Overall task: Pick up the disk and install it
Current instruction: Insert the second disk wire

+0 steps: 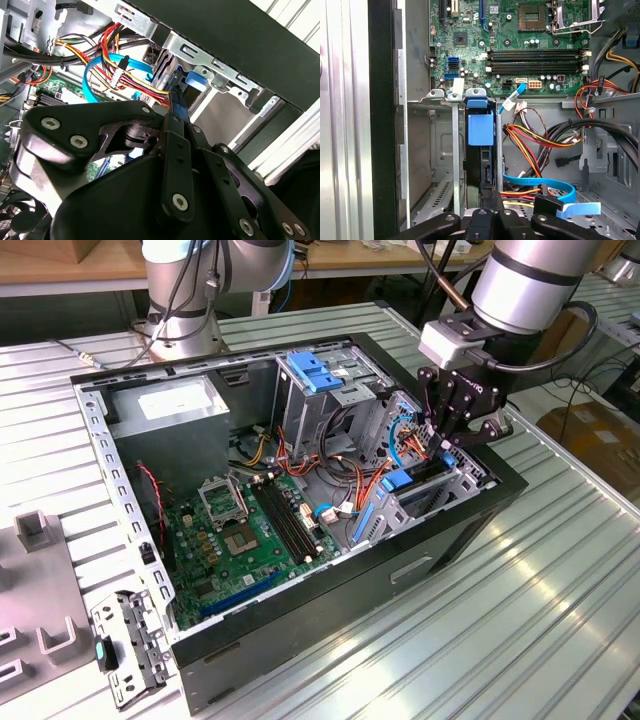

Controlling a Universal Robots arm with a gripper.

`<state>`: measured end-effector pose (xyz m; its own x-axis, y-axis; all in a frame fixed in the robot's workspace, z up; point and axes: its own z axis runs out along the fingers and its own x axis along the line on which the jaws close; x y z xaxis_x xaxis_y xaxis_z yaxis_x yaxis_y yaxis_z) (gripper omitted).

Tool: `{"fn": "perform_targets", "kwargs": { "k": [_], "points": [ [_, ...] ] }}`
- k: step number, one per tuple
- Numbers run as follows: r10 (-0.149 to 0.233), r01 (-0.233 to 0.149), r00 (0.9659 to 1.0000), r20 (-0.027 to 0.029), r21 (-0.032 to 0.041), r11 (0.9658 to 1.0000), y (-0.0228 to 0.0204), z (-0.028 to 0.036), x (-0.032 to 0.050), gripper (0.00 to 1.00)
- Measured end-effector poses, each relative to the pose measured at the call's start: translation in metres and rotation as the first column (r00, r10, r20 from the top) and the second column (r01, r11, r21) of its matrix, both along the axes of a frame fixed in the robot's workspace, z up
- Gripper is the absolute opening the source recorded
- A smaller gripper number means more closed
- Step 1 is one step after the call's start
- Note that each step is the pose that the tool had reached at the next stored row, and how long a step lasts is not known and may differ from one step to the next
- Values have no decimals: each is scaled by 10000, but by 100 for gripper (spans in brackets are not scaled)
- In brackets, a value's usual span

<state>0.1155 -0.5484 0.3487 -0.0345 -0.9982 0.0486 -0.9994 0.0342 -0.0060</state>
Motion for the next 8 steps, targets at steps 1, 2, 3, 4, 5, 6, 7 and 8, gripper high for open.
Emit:
{"fn": "perform_targets", "kwargs": {
  "k": [1,2,3,4,5,6,7,8],
  "points": [
    [0,0,10000,0,0,10000,0,1,0,11],
    [0,0,10000,0,0,10000,0,1,0,11],
    [0,0,10000,0,0,10000,0,1,0,11],
    [-1,1,10000,0,0,10000,0,1,0,11],
    [-1,1,10000,0,-1,10000,0,1,0,11],
    [1,-1,10000,0,-1,10000,0,1,-1,11],
    [0,0,10000,0,-1,10000,0,2,-3,11],
    [0,0,10000,0,-1,10000,0,1,-9,11]
  ]
}}
